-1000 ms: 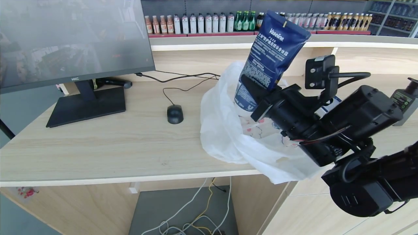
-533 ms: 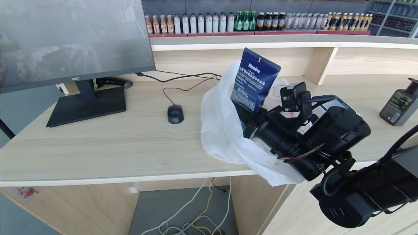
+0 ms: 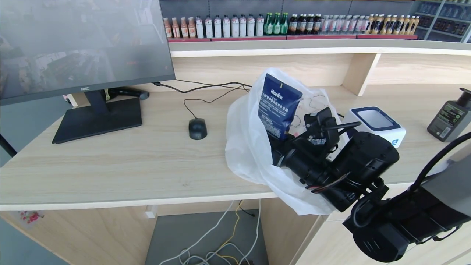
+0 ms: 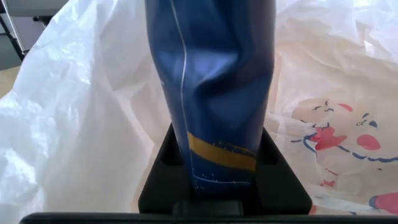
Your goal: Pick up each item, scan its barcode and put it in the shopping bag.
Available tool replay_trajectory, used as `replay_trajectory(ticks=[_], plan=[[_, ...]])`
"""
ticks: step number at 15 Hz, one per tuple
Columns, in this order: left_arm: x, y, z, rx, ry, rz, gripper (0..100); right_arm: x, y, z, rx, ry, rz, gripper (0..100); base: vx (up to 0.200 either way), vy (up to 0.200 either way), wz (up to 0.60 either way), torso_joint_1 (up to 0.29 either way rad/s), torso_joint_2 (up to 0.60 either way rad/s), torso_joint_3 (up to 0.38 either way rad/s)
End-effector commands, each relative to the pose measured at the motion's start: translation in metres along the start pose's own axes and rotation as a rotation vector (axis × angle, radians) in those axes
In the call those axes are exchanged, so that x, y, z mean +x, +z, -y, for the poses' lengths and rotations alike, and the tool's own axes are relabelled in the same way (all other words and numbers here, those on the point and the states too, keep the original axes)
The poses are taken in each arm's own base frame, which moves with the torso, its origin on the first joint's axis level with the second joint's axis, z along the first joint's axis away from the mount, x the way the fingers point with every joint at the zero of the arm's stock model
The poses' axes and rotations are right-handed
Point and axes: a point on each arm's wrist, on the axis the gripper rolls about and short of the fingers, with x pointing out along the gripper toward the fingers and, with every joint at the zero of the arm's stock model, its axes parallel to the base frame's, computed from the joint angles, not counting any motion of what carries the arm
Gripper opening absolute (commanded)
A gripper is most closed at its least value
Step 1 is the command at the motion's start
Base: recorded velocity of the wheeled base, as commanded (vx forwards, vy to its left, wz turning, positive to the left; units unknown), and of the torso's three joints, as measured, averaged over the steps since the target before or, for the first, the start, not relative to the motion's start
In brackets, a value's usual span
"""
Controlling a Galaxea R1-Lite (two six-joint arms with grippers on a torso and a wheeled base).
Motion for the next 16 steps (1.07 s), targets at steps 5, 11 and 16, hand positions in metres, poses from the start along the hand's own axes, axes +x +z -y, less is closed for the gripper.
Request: replay_trajectory(ticks=[5, 11, 16], plan=[[0.0, 0.0, 0.0, -0.001, 0.0, 0.0, 100, -0.0002, -0.0125, -0.0004, 0.004, 0.003, -0.037, 0, 0.0, 0.0, 0.0, 0.0, 0.0, 0.0], [0.0, 0.0, 0.0, -0.001, 0.0, 0.0, 100, -0.0009, -0.0119, -0.0004, 0.004, 0.001, -0.037, 0, 0.0, 0.0, 0.0, 0.0, 0.0, 0.0], [0.0, 0.0, 0.0, -0.001, 0.0, 0.0, 100, -0.0034, -0.0131, -0.0011, 0.023, 0.003, -0.046, 0, 0.0, 0.0, 0.0, 0.0, 0.0, 0.0]])
